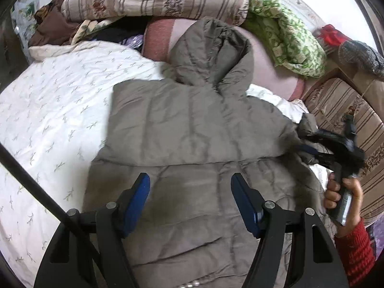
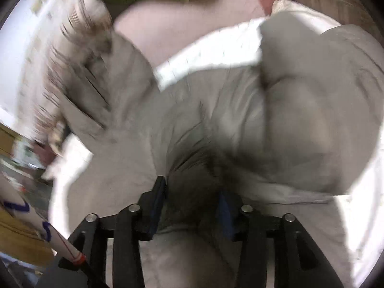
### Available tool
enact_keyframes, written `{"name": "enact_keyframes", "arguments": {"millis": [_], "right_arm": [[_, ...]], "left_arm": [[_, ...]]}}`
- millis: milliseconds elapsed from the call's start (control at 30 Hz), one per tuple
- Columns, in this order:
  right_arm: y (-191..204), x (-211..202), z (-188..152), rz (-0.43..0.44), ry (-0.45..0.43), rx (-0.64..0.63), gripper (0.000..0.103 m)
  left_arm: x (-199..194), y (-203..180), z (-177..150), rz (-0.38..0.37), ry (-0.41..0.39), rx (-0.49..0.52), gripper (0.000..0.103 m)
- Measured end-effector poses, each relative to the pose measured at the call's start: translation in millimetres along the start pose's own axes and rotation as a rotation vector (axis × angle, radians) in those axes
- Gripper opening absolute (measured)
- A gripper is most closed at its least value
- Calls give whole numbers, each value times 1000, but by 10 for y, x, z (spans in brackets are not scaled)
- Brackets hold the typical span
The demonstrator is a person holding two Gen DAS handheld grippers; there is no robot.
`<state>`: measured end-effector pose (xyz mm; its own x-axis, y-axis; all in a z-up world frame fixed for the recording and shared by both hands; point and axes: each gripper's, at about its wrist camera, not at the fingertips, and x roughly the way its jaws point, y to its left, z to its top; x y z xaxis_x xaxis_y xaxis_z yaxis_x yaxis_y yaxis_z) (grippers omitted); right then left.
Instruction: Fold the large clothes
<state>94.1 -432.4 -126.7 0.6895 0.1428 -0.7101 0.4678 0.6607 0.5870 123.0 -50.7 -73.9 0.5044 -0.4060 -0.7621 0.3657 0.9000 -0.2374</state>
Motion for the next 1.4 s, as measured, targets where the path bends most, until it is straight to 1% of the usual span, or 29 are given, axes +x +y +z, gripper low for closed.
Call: {"name": "enact_keyframes", "arguments": {"millis": [33,67,133,200,267,300,333,433,500,533,633,667,700,733,767,800,833,933,1033,1067,1100,1167,1200,1233,1300,1333,1400], "right_arm": [[-149,-262,58,6,-54,13,61],[-282,-439,110,-3,-93,29,68],[-647,-735,235,-58,-154,78,75],[-1071,-872,380,-122,-163,141,75],[-1543,-914,498,-146,-163,234,75],[-1710,-911,532,-147,-164,275,75],[-1968,-882,575,-136,-168,348,75],[-2405,-753,642,-115,-167,479,75],[-2542,-667,678,-87,-178,536,75],[-2595,-638,723,-59,-206,558,77],[-2605,-584,846,-63,-251,588,76],[-2601,-572,869,-74,-261,594,67],[-2600,-534,898,-92,-256,598,53],[-2596,-499,938,-117,-234,593,24],[-2577,-522,965,-112,-229,584,15],[-2534,-555,974,-120,-237,577,14],[-2429,-645,997,-130,-257,542,12],[-2002,-897,1080,-156,-296,393,11],[-1414,-1121,1151,-121,-333,239,10],[-1154,-1185,1158,-89,-337,178,10],[-980,-1210,1151,-65,-333,142,10],[-426,-1220,1084,29,-306,24,10],[-241,-1199,1046,59,-290,-18,10],[83,-1128,952,112,-253,-93,10],[517,-962,759,183,-180,-188,9],[769,-822,617,222,-130,-243,10],[1072,-610,331,259,-56,-319,10]], "left_arm": [[17,-58,9,5,-1,15,69],[62,-144,17,22,3,36,69],[160,-255,11,34,13,56,69],[301,-360,0,34,23,68,69],[449,-437,1,40,21,83,69],[547,-474,22,60,23,97,69],[616,-491,47,71,28,103,69],[880,-472,205,78,54,85,69],[1031,-413,277,95,76,67,69],[1096,-391,293,103,87,61,69],[1255,-333,277,125,111,43,69],[1266,-339,256,131,105,48,69],[1266,-356,238,140,99,61,69],[1267,-375,225,150,96,75,69],[1269,-390,216,157,95,87,69],[1271,-394,215,158,96,92,69],[1268,-387,217,153,97,89,69],[1210,-313,259,112,107,54,69],[1052,-204,305,72,97,-4,69],[974,-172,315,59,87,-17,69],[872,-129,322,49,71,-29,69],[708,-60,339,38,43,-44,69],[605,-10,349,33,25,-53,69],[508,45,362,29,9,-63,69],[377,134,389,22,-14,-83,69],[310,183,396,17,-24,-91,69],[203,291,410,16,-44,-104,69]]}}
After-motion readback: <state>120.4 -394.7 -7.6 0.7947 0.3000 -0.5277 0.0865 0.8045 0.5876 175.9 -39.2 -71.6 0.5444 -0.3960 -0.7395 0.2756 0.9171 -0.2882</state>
